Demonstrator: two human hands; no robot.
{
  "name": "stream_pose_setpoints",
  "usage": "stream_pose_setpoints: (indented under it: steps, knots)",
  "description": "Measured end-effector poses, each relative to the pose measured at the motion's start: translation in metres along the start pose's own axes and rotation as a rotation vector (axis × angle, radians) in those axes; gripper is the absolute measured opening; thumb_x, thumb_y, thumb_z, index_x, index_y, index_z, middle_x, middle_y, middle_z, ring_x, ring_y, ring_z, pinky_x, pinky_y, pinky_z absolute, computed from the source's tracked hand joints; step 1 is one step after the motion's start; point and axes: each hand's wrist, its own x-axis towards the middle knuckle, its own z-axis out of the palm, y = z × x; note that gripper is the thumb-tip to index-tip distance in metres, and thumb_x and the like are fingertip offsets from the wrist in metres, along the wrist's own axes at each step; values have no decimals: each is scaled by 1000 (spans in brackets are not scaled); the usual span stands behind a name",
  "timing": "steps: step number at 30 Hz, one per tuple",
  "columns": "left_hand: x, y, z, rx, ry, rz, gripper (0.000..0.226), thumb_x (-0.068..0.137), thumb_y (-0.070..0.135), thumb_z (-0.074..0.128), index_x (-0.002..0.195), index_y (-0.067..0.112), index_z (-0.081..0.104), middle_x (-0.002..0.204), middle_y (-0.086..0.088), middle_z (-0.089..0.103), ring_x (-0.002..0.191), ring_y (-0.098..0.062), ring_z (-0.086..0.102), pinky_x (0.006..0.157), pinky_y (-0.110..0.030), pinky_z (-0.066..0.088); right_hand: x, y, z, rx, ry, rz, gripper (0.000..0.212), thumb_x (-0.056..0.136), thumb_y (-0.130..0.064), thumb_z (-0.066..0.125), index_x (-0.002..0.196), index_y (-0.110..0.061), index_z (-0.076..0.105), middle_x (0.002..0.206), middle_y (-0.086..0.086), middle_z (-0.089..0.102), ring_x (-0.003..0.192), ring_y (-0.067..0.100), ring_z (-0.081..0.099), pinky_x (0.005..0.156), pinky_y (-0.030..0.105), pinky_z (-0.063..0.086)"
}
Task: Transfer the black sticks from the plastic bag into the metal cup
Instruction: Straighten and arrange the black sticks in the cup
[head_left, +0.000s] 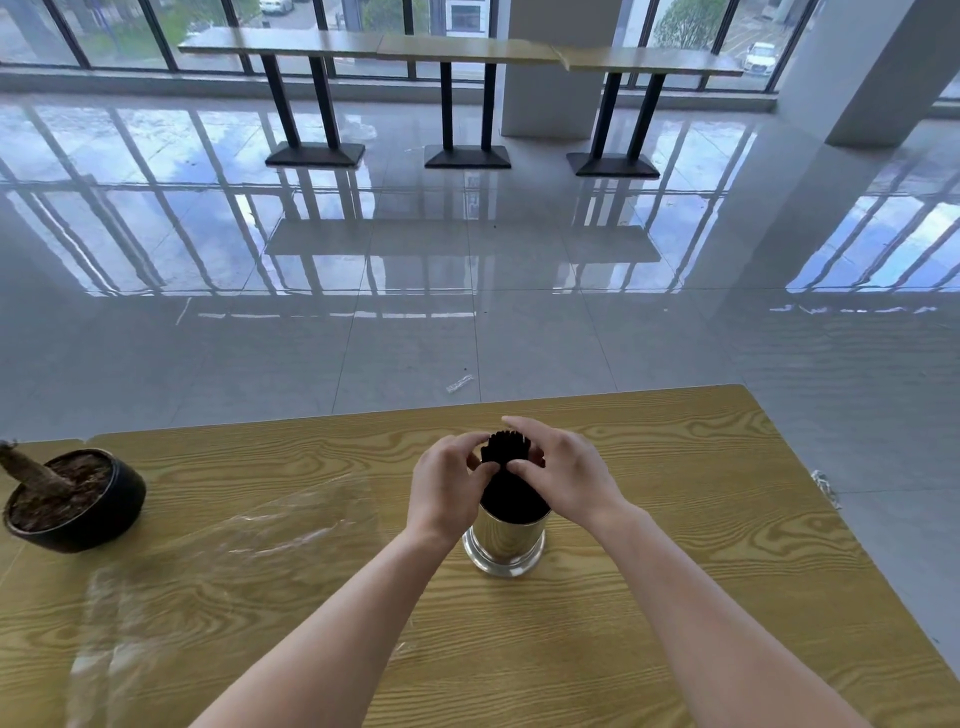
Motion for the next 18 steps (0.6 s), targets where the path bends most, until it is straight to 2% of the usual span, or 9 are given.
stream_pose_setpoints:
  steps: [1,3,6,10,12,15,18]
  knots:
    - [0,-1,0,-21,24,-15,44,85,20,76,128,22,67,89,3,70,82,-14,62,79,-26,46,-2,3,-1,5,31,15,55,88,-28,72,141,-33,55,91,-8,69,88,16,64,82,29,50]
    - [-3,-2,-1,-43,62,0,53,83,18,78,133,23,62,88,4,70,81,-14,63,82,-29,50,-4,8,-2,4,80,50,53,88,-32,73,139,-30,56,84,-10,65,83,13,61,76,26,44]
    - [-7,-4,0,39,45,102,48,84,18,77,130,28,64,90,8,66,76,-13,57,75,-27,48,-7,12,-2,1,85,86,48,89,-33,72,135,-27,60,92,-8,68,88,14,62,77,27,43]
    - [-5,-3,2,104,9,127,41,88,22,72,128,28,66,97,5,65,85,-19,63,74,-24,42,-8,9,0,-4,37,79,48,88,-31,72,135,-29,60,100,-3,69,96,18,63,81,32,49]
    - [-5,-2,3,52,33,89,46,87,20,74,131,28,64,96,6,64,82,-18,62,75,-25,44,-8,8,1,-10,34,72,52,88,-30,73,138,-27,58,105,-1,69,101,20,64,87,34,51]
    - [-6,-3,3,-80,93,-65,55,84,19,78,135,22,59,92,4,67,76,-14,61,79,-29,51,-8,9,2,-6,63,95,62,88,-30,75,144,-19,52,119,3,69,114,21,62,97,34,49]
    - [-4,-4,3,-102,97,-180,33,84,23,79,116,16,73,82,4,70,77,-14,65,78,-32,54,-5,10,2,-10,68,143,58,88,-31,75,140,-13,56,119,5,70,116,23,62,97,33,47]
